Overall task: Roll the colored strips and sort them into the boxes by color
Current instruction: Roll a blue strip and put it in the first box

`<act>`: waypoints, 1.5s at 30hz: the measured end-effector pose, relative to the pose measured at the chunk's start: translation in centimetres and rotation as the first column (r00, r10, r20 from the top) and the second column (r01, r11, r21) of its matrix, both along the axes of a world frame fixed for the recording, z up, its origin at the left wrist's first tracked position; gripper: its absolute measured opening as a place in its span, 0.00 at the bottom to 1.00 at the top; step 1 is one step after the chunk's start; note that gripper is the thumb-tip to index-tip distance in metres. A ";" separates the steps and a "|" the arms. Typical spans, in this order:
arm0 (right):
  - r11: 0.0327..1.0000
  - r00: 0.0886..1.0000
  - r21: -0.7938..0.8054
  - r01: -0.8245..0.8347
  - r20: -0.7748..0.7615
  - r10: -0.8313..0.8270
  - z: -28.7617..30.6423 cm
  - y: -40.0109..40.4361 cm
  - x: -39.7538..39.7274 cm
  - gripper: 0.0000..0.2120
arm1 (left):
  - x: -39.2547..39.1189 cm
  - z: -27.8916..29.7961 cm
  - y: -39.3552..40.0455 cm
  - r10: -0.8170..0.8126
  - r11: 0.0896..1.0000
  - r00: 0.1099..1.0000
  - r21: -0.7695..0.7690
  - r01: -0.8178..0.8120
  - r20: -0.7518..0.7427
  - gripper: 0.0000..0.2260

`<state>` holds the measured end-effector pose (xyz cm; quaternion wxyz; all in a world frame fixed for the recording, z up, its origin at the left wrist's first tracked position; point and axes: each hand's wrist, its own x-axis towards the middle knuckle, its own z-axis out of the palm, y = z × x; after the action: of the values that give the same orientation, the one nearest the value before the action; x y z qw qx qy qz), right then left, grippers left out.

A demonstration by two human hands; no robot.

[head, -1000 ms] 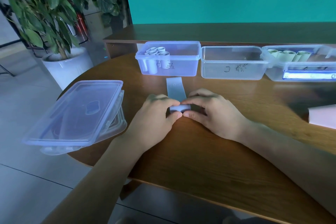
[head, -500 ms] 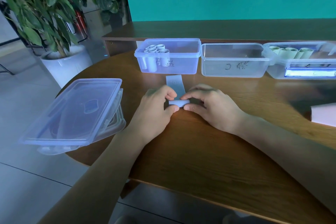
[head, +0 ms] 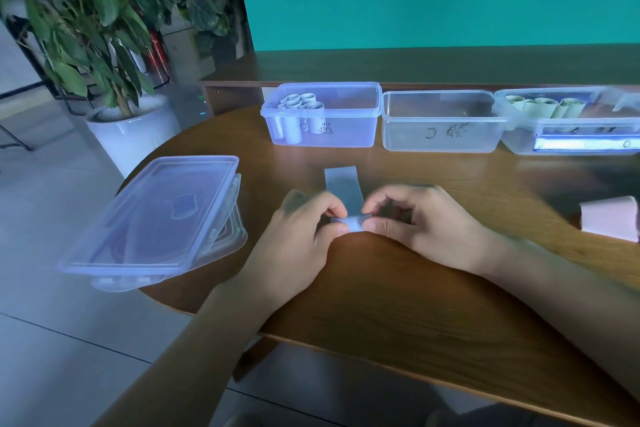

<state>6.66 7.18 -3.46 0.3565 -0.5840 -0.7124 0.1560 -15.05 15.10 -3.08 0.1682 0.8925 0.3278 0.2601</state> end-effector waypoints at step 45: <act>0.993 0.979 0.098 0.071 0.184 -0.088 -0.5 2.2 -0.3 0.13 | 0.5 -1.1 2.3 0.045 0.999 0.996 -0.007 -0.046 -0.076 0.18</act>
<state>6.33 9.33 -3.94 0.3197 -0.6075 -0.7252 0.0531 -14.59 17.44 -4.21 0.1534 0.8934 0.3553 0.2283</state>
